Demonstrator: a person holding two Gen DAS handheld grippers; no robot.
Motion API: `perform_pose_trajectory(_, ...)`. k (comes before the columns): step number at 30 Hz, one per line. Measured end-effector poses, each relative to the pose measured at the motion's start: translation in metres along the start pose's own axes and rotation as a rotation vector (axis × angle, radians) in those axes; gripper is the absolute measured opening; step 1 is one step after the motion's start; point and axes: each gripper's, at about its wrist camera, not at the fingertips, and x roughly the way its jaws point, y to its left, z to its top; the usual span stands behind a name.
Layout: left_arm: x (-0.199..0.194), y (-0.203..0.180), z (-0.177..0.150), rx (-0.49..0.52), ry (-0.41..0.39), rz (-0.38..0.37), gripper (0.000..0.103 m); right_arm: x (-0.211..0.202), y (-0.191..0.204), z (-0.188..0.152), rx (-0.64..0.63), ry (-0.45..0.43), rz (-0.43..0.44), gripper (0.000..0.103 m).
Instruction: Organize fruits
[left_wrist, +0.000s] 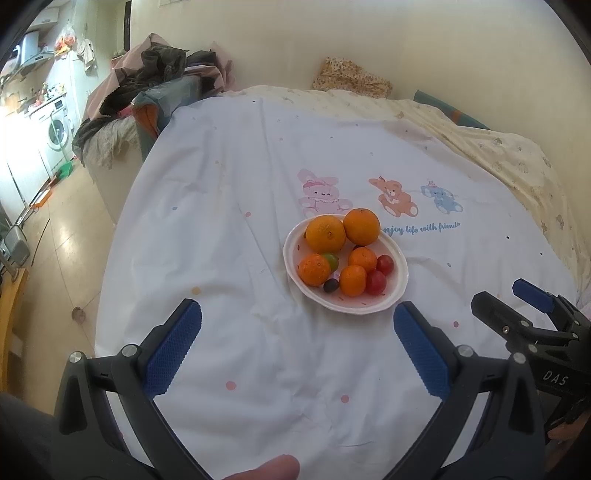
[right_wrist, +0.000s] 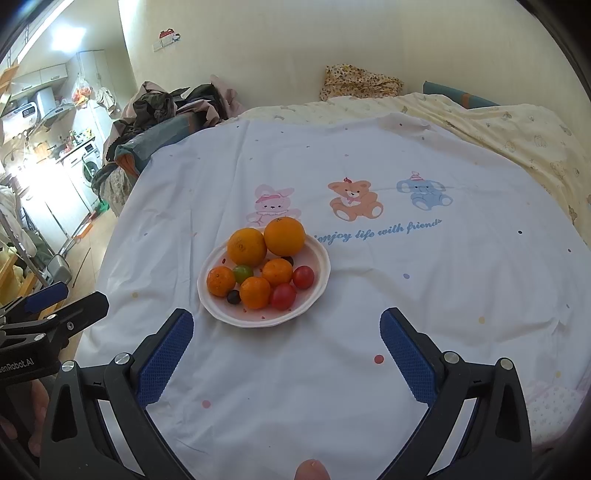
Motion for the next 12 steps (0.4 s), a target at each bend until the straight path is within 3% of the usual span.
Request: perform_pose_trajectory(12, 0.0035, 0.0024, -0.0019, -0.017, 0.015, 0.0, 0.103, 0.0027, 0.004, -0.0019, -0.008, 0.012, 0.003, 0.103)
